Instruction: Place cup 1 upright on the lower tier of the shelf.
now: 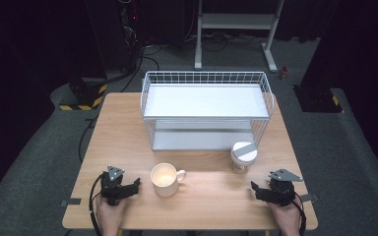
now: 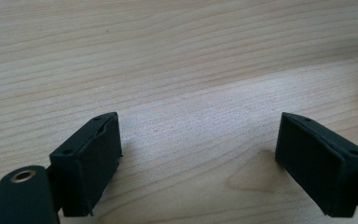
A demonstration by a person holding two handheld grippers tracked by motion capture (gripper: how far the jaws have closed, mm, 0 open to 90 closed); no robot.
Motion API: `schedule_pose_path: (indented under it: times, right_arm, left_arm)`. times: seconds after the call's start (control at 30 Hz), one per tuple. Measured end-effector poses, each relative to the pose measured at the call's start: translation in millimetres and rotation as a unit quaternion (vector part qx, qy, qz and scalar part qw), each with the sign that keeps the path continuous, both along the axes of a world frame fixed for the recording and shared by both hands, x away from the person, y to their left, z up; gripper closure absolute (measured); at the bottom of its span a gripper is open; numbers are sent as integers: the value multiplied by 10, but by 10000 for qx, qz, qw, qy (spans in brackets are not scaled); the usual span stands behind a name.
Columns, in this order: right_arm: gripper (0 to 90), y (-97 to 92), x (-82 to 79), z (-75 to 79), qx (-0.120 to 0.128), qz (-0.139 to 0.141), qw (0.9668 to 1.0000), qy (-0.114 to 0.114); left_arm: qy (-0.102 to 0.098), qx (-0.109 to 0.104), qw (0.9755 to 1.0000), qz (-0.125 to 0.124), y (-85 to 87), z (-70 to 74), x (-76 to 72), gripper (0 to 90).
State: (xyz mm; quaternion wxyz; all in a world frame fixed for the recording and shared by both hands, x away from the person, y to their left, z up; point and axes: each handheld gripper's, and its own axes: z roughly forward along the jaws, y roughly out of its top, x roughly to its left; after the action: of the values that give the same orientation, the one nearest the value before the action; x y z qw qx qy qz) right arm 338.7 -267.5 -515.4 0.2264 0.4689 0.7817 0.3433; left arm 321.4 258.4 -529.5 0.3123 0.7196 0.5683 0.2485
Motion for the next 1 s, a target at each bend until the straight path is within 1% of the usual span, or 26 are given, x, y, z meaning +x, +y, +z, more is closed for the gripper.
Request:
schedule_pose_path:
  times: [0.03,0.2,0.33,0.5,0.57,0.67,0.8,0.87,1.0]
  right_arm:
    - [150,18,1,10,34,4,10000,13]
    - [150,76,10,47,76,106,9999,-64]
    - [149,139,57,73,82,236,9996,-90]
    - [147,214,95,111,135,291,9995,-77]
    - [147,241,118,131,104,351,9992,-162]
    - [145,283,148,160,159,332,9992,-166]
    - [144,329,203,192,144,389,9988,-259]
    - [142,358,234,203,195,353,9990,-213]
    - [141,388,299,217,195,359,9989,-234]
  left_arm:
    - [-1,0,10000,2,1,0,0,148]
    - [0,-2,10000,2,0,0,0,148]
    - [0,-1,10000,2,0,0,0,148]
    - [0,-6,10000,4,1,0,0,148]
    - [-1,-5,10000,3,1,0,0,148]
    - [0,-5,10000,3,1,0,0,148]
    - [0,-5,10000,5,1,0,0,148]
    - [-13,-11,10000,20,1,-1,0,149]
    - [-10,-6,10000,4,4,-1,1,149]
